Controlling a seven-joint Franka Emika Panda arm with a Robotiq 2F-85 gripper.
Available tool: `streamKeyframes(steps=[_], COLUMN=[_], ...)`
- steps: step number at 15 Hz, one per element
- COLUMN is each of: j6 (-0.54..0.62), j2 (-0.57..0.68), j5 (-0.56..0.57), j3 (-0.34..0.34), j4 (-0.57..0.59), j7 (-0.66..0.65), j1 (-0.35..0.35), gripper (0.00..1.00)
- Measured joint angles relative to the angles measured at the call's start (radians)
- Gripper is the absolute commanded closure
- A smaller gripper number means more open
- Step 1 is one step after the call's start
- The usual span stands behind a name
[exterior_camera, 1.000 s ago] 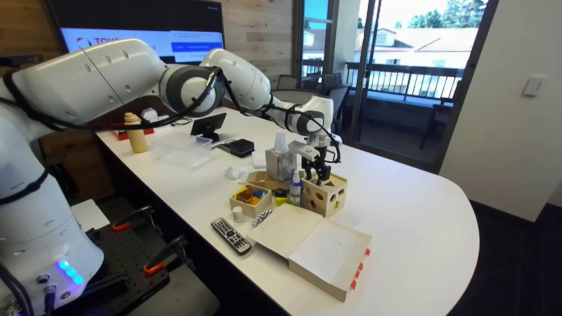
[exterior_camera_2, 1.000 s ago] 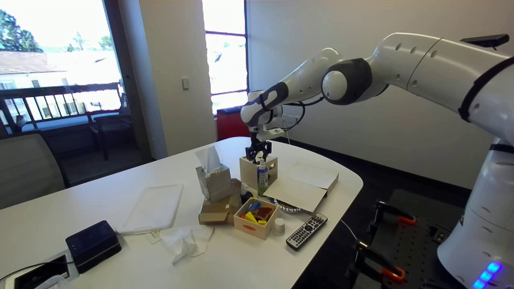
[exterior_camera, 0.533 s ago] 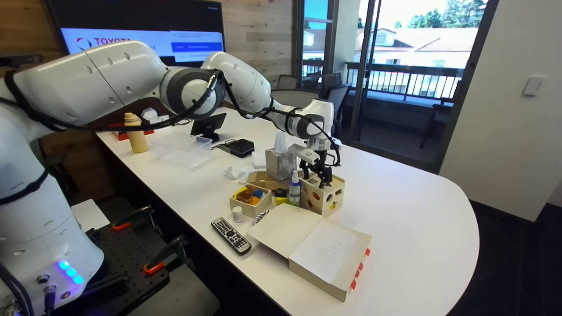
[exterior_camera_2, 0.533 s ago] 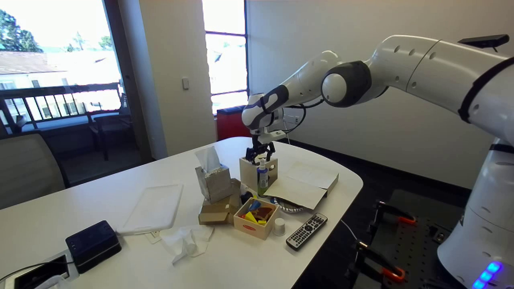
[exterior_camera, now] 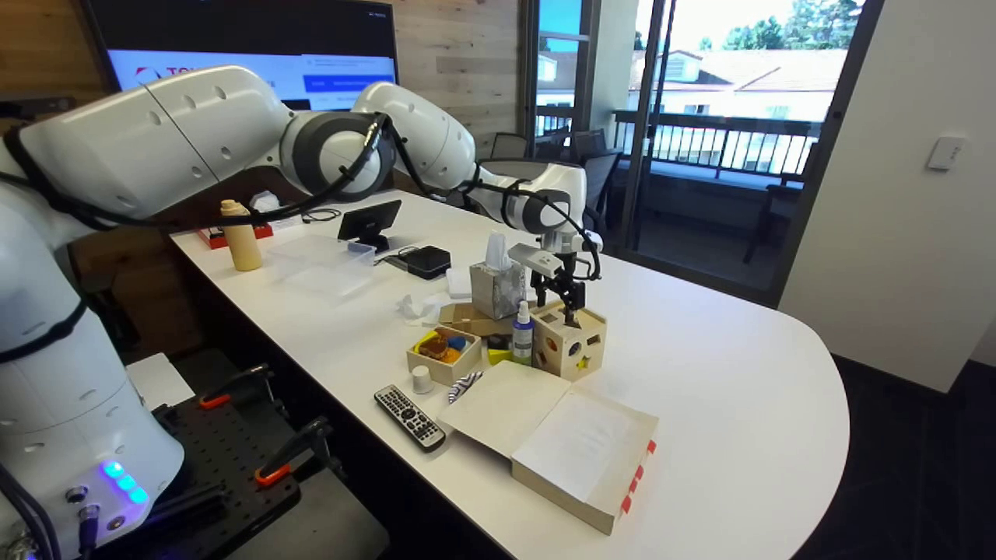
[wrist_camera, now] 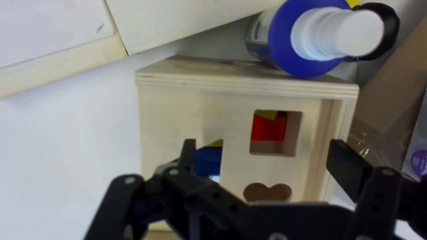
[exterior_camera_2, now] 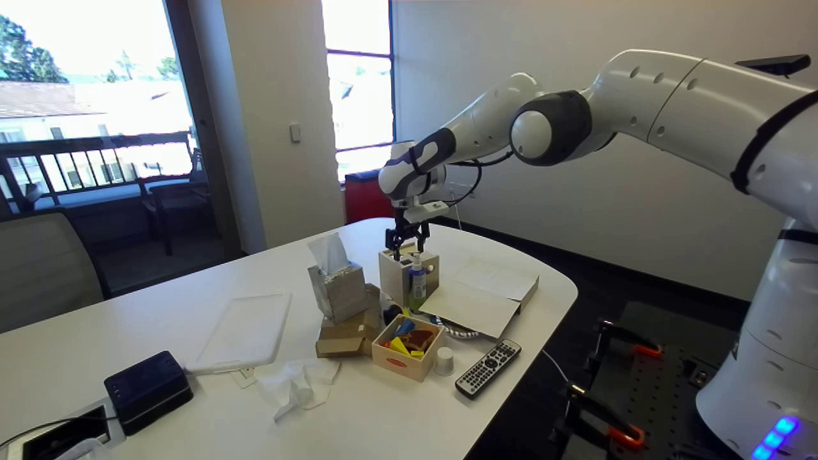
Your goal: Put the yellow item in the box
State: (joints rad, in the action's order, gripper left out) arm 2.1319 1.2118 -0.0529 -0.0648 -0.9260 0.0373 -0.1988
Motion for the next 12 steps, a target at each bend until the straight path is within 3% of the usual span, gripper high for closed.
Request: streamKeyframes(steps=[12], j6=[0.002], j2=[-0.189], j5=[0.0], j3=[-0.008], j4=[-0.091], j7=[-0.087], j1=[0.061], gripper=[0.0])
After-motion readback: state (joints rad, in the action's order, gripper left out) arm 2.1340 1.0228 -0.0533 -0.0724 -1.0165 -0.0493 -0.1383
